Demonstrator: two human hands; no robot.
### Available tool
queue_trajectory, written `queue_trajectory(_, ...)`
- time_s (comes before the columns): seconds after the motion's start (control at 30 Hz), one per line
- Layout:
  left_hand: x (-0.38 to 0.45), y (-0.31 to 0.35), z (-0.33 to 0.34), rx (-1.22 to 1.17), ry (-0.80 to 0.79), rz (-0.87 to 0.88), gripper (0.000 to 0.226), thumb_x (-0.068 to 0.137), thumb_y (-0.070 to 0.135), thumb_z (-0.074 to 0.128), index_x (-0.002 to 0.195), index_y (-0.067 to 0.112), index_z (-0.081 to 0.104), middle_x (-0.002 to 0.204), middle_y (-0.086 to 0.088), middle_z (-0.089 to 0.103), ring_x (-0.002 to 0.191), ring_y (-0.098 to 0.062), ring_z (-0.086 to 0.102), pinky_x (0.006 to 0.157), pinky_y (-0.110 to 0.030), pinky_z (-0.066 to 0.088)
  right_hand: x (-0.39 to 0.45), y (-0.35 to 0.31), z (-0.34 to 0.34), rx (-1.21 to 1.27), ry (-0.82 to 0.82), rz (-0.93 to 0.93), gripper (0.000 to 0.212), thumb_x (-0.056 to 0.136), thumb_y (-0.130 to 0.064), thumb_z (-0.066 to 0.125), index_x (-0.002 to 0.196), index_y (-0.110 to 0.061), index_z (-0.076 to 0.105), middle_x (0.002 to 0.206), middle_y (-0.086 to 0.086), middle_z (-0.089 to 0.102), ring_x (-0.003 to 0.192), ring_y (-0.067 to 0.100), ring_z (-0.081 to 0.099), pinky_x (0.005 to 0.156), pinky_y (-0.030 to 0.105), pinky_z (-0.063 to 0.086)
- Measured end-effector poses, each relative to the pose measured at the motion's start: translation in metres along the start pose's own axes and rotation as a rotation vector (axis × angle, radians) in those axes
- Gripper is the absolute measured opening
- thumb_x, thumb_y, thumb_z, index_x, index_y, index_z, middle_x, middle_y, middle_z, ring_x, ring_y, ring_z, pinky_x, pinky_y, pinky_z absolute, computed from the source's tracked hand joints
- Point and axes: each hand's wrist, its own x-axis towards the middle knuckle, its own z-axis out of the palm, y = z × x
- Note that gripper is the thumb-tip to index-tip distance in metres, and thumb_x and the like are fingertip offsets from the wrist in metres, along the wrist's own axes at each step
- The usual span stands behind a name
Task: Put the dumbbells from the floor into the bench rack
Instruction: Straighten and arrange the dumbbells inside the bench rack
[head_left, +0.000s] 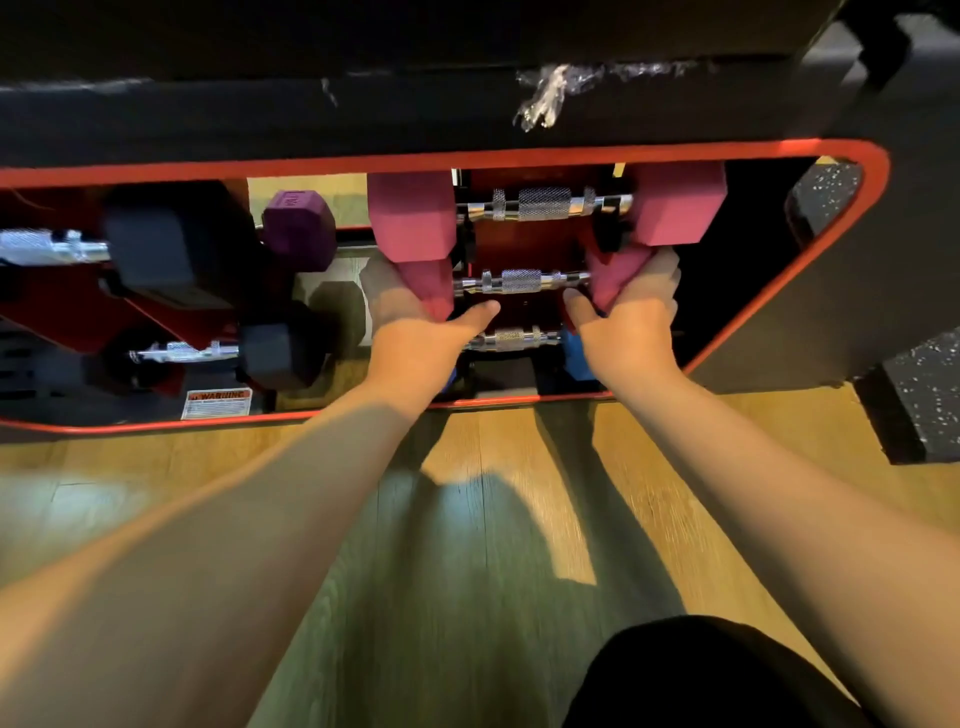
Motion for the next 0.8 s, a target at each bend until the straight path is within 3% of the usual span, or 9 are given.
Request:
queue_trajectory(0.1, -0.001, -0.005, 0.000, 0.035, 0.028, 0.032, 0.056, 0.078, 0.056, 0.071, 0.061, 0.013, 0.040, 0.062, 0.000, 0.037, 0.076, -0.019, 0.046, 0.063, -0.025, 0.036, 0.007, 0.004, 0.003, 0.034, -0.020, -0.028, 0.078, 0.080, -0.033, 0.075, 0.136, -0.003, 0.029, 0.135, 0.015, 0.041, 0.123, 0.037, 0.042, 0.098, 0.042, 0.039)
queue_trajectory(0.2, -0.003, -0.005, -0.010, -0.058, 0.047, 0.127, 0.049, 0.069, 0.055, 0.079, 0.090, 0.020, 0.052, 0.078, 0.006, 0.049, 0.079, -0.016, 0.055, 0.071, -0.028, 0.047, 0.001, 0.009, -0.002, 0.006, -0.062, -0.025, 0.087, 0.077, -0.046, 0.076, 0.130, 0.006, 0.032, 0.136, 0.017, 0.042, 0.126, 0.037, 0.039, 0.102, 0.043, 0.037)
queue_trajectory(0.33, -0.019, 0.001, -0.016, -0.180, 0.160, 0.210, 0.052, 0.068, 0.045, 0.084, 0.074, 0.030, 0.035, 0.068, 0.016, 0.051, 0.064, 0.000, 0.050, 0.070, -0.018, 0.043, 0.003, 0.007, -0.030, 0.300, 0.098, 0.007, 0.122, 0.062, -0.058, 0.081, 0.152, -0.012, 0.011, 0.155, 0.008, 0.026, 0.142, 0.026, 0.025, 0.111, 0.026, 0.019)
queue_trajectory(0.43, -0.020, 0.019, -0.019, -0.291, 0.397, 0.301, 0.093, 0.055, 0.061, 0.086, 0.127, 0.022, 0.040, 0.120, 0.002, 0.060, 0.113, -0.010, 0.057, 0.104, -0.028, 0.044, 0.010, 0.001, -0.043, 0.350, 0.105, -0.081, 0.122, 0.059, -0.062, 0.080, 0.151, -0.015, 0.015, 0.154, 0.006, 0.026, 0.142, 0.017, 0.025, 0.115, 0.023, 0.019)
queue_trajectory(0.5, -0.013, 0.029, -0.019, -0.247, 0.376, 0.292, 0.080, 0.049, 0.073, 0.081, 0.104, 0.030, 0.041, 0.089, -0.010, 0.060, 0.083, -0.024, 0.063, 0.079, -0.048, 0.058, 0.020, -0.009, -0.037, 0.206, 0.046, -0.069, 0.091, 0.065, -0.074, 0.067, 0.125, -0.007, 0.050, 0.114, 0.012, 0.059, 0.105, 0.024, 0.057, 0.092, 0.030, 0.045)
queue_trajectory(0.53, -0.013, 0.035, -0.019, -0.213, 0.365, 0.285, 0.078, 0.047, 0.078, 0.076, 0.093, 0.027, 0.041, 0.077, -0.010, 0.052, 0.069, -0.026, 0.059, 0.067, -0.050, 0.058, 0.019, -0.015, -0.035, 0.053, 0.005, -0.075, 0.086, 0.067, -0.087, 0.045, 0.102, -0.010, 0.061, 0.081, 0.007, 0.057, 0.076, 0.022, 0.056, 0.070, 0.032, 0.044)
queue_trajectory(0.6, -0.007, 0.040, -0.021, -0.127, 0.337, 0.225, 0.099, 0.039, 0.092, 0.061, 0.093, 0.011, 0.048, 0.071, -0.008, 0.046, 0.066, -0.033, 0.061, 0.066, -0.045, 0.055, 0.022, -0.015, -0.027, -0.104, 0.003, -0.105, 0.100, 0.059, -0.098, 0.010, 0.086, -0.017, 0.062, 0.065, 0.001, 0.046, 0.064, 0.019, 0.046, 0.062, 0.032, 0.033)
queue_trajectory(0.7, 0.000, 0.039, -0.023, -0.007, 0.377, 0.243, 0.072, 0.058, 0.077, 0.070, 0.074, 0.012, 0.042, 0.065, -0.005, 0.045, 0.065, -0.025, 0.054, 0.065, -0.038, 0.051, 0.024, -0.008, -0.027, 0.120, 0.065, -0.131, 0.067, 0.072, -0.075, 0.048, 0.069, -0.010, 0.063, 0.069, 0.009, 0.064, 0.066, 0.023, 0.061, 0.068, 0.041, 0.053)
queue_trajectory(0.8, -0.002, 0.033, -0.023, -0.143, 0.366, 0.301, 0.073, 0.054, 0.077, 0.069, 0.078, 0.011, 0.046, 0.065, -0.008, 0.050, 0.058, -0.026, 0.055, 0.060, -0.047, 0.057, 0.027, -0.008, -0.028, 0.033, 0.018, -0.134, 0.065, 0.069, -0.075, 0.041, 0.052, -0.012, 0.042, 0.061, 0.012, 0.049, 0.070, 0.025, 0.046, 0.066, 0.036, 0.038)
